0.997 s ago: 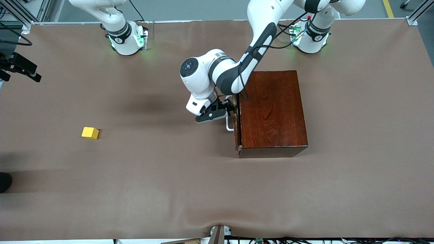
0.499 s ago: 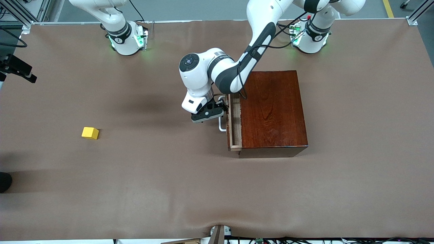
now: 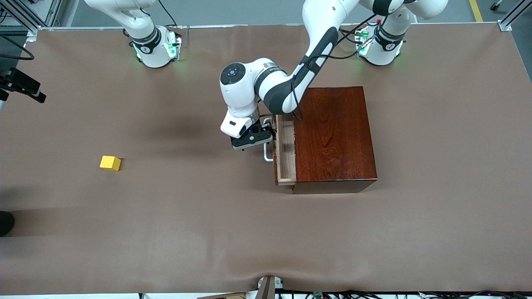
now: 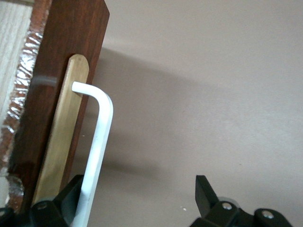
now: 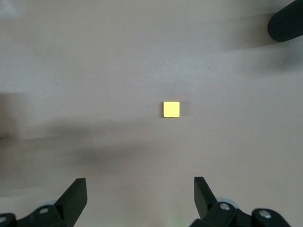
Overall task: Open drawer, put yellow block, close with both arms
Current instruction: 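Pull the drawer out of the wooden box with the left gripper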
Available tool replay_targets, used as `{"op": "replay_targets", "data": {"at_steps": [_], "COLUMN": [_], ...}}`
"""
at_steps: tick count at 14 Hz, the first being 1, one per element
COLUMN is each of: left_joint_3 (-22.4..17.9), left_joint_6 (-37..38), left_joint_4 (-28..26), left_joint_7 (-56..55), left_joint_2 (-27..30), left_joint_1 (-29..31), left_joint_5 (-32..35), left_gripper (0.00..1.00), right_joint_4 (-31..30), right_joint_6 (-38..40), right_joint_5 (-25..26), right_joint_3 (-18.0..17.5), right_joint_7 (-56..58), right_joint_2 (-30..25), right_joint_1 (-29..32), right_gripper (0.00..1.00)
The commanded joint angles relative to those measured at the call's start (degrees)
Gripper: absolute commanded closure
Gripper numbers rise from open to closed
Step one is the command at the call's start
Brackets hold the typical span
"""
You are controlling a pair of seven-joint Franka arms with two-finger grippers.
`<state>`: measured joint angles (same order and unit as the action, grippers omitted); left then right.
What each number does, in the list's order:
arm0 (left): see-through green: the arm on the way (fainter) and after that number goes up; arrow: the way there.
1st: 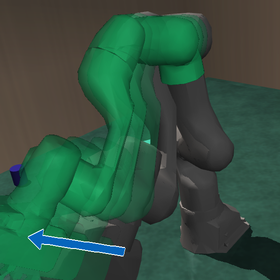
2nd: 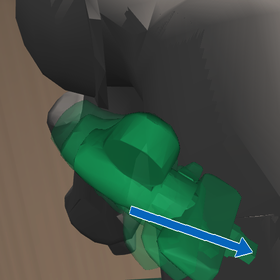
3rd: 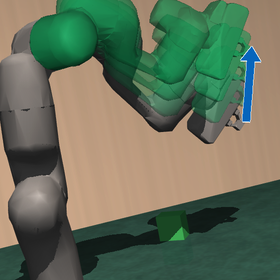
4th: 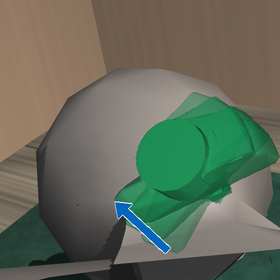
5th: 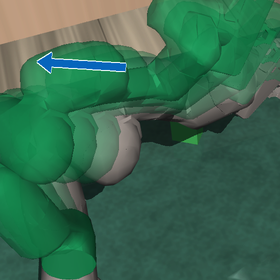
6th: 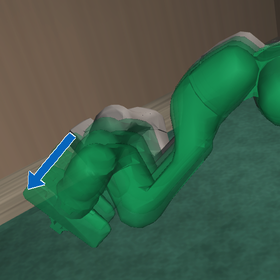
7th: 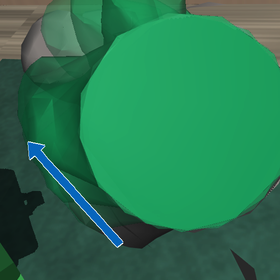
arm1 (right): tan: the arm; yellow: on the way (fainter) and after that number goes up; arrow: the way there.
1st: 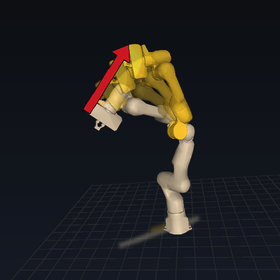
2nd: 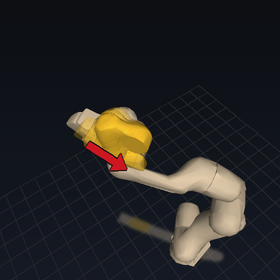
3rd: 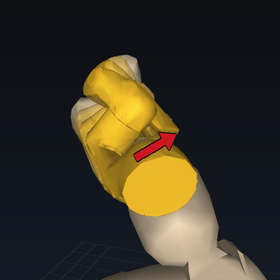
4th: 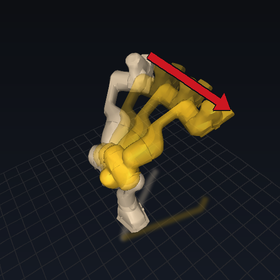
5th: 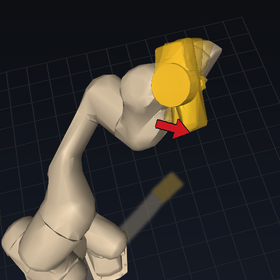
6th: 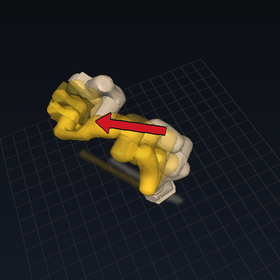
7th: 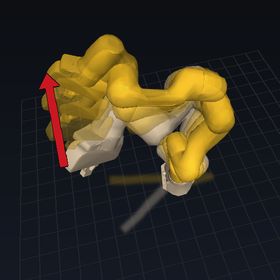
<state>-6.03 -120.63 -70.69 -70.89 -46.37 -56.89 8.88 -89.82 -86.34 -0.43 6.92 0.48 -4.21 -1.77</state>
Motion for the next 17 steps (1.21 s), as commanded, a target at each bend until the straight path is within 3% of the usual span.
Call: {"op": "replay_targets", "data": {"at_steps": [1,11,17], "left_joint_3": [2.4,2.6,2.4], "left_joint_6": [-15.7,-25.1,-25.3], "left_joint_4": [2.8,4.2,4.1], "left_joint_7": [-2.7,-3.0,-0.6], "left_joint_2": [-5.0,-7.5,-7.2], "left_joint_1": [-0.1,-0.9,0.5], "left_joint_5": [-1.9,-1.9,-1.9], "left_gripper": [0.0,0.0,0.0], "right_joint_4": [-0.1,-0.1,-0.1], "right_joint_6": [-0.2,-0.2,-0.2], "right_joint_5": [0.3,0.2,0.2], "right_joint_3": [-0.4,-0.4,-0.4], "right_joint_7": [-0.2,-0.2,-0.2], "right_joint_2": [-0.2,0.1,0.0], "right_joint_1": [0.7,1.4,1.5], "right_gripper": [0.0,0.0,0.0]}}
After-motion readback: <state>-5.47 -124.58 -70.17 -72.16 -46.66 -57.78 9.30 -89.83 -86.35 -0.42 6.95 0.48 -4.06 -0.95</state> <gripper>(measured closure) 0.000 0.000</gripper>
